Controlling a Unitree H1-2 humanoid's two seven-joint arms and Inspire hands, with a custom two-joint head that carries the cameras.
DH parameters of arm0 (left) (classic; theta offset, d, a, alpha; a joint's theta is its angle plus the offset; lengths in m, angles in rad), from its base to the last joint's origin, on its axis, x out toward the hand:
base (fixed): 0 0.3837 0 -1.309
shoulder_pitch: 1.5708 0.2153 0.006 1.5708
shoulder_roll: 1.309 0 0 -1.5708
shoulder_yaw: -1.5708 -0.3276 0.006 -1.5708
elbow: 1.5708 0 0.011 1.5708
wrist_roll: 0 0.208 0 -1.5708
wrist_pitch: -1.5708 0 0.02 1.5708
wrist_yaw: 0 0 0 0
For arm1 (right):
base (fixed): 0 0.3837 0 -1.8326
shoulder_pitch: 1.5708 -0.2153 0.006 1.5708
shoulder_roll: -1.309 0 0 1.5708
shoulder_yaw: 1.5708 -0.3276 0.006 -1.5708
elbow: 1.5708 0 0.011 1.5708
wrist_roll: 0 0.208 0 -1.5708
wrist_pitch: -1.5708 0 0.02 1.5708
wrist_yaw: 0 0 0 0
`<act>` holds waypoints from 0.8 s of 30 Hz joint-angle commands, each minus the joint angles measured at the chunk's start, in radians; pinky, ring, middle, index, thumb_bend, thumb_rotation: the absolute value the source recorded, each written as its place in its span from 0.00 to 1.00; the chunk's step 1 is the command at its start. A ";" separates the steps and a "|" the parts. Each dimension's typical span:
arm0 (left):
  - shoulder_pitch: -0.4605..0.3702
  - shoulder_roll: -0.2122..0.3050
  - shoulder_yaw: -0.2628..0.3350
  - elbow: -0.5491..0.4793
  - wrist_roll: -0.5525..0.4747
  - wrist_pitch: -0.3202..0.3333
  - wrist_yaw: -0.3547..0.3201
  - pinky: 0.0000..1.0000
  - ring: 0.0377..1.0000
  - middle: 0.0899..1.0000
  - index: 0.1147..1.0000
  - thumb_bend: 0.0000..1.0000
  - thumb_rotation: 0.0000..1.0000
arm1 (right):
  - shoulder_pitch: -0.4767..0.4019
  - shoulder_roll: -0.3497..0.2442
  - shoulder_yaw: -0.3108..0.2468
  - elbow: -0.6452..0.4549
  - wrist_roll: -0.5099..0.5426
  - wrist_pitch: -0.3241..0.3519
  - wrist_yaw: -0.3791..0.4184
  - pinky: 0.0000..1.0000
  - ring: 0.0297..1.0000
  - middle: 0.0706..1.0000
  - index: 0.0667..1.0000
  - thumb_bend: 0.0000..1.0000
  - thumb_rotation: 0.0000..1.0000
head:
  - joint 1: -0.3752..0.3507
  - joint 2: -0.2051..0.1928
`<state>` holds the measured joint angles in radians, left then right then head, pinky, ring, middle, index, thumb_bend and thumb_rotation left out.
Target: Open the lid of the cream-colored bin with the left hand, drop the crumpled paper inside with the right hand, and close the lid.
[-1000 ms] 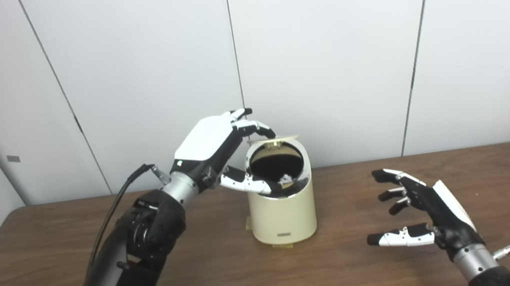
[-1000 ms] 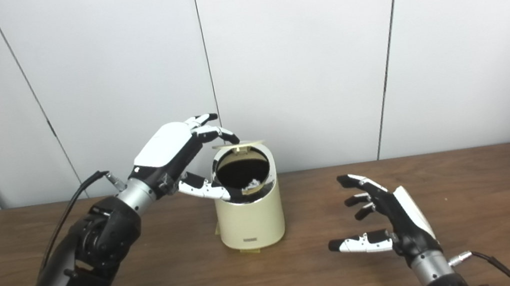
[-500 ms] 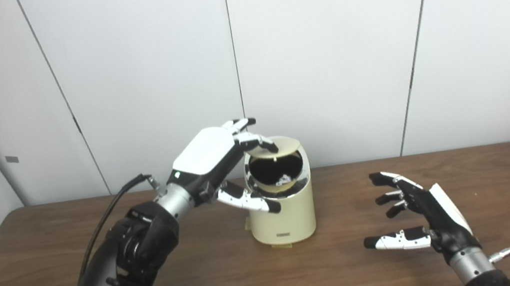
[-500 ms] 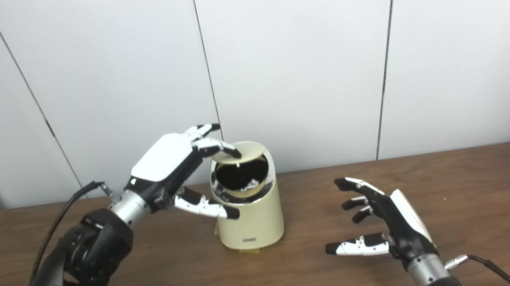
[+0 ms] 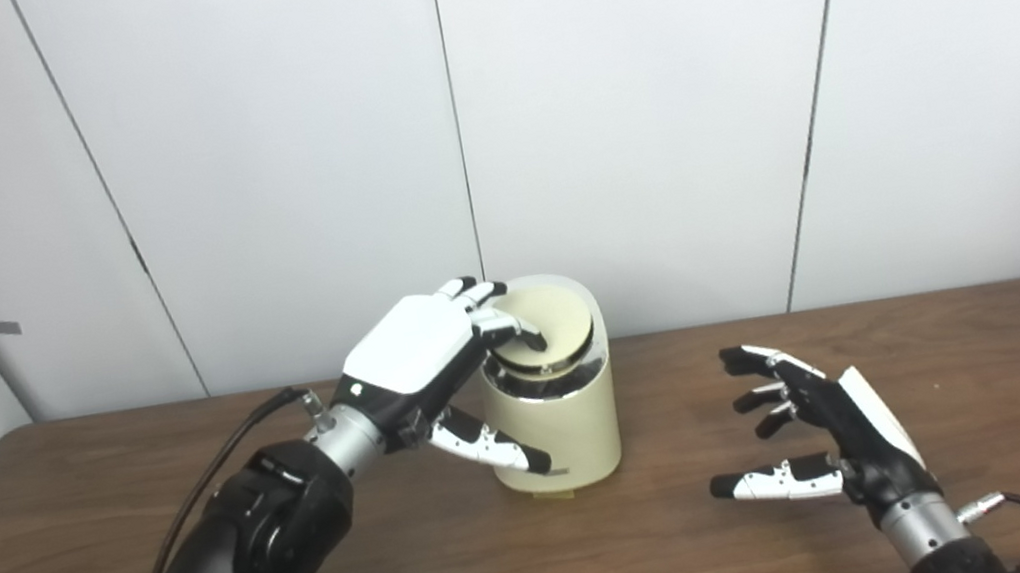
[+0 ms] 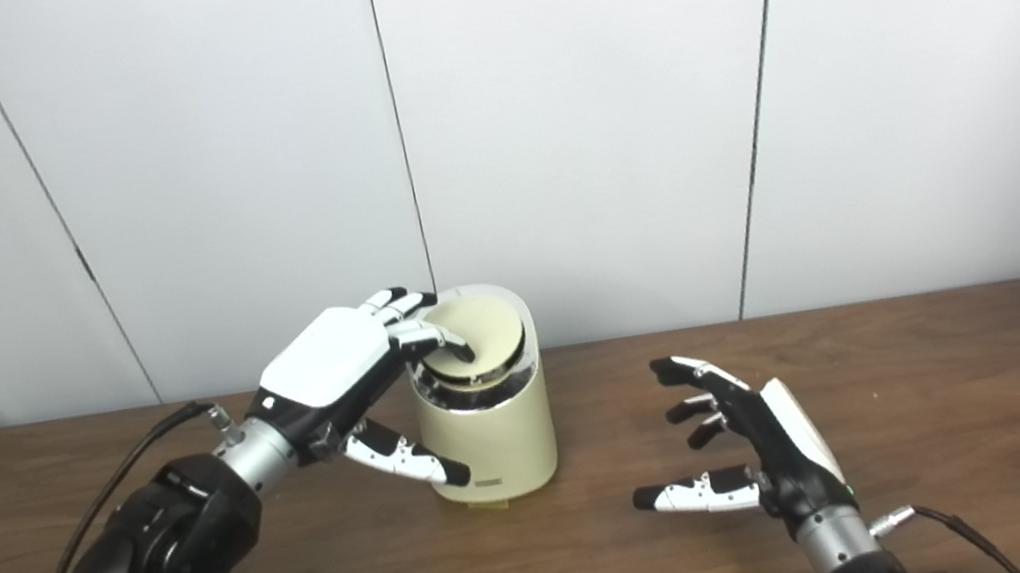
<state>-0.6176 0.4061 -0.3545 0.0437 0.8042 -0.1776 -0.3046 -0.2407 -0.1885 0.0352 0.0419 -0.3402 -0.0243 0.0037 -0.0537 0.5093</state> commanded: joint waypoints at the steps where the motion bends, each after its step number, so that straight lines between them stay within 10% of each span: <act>1: -0.045 0.018 -0.002 0.008 0.042 0.023 -0.005 1.00 0.97 0.79 0.77 1.00 0.52 | -0.029 -0.007 -0.007 -0.036 -0.001 -0.010 -0.017 0.53 0.67 0.80 0.78 0.76 0.18 | -0.002 0.000; 14: -0.054 0.021 -0.111 0.043 0.284 0.016 0.010 1.00 0.99 0.79 0.77 1.00 0.58 | -0.022 -0.007 -0.008 -0.055 0.003 -0.008 -0.016 0.53 0.68 0.80 0.78 0.75 0.18 | -0.006 0.008; 24: -0.030 0.012 -0.022 0.009 0.151 -0.011 0.104 1.00 0.93 0.74 0.72 0.97 0.61 | -0.025 -0.010 -0.009 -0.043 0.003 -0.011 -0.021 0.54 0.68 0.80 0.78 0.74 0.20 | -0.003 0.009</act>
<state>-0.6320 0.4106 -0.4029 0.0532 0.9793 -0.1868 -0.2296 -0.2310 -0.1884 0.0336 0.0159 -0.3382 -0.0098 0.0014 -0.0552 0.5170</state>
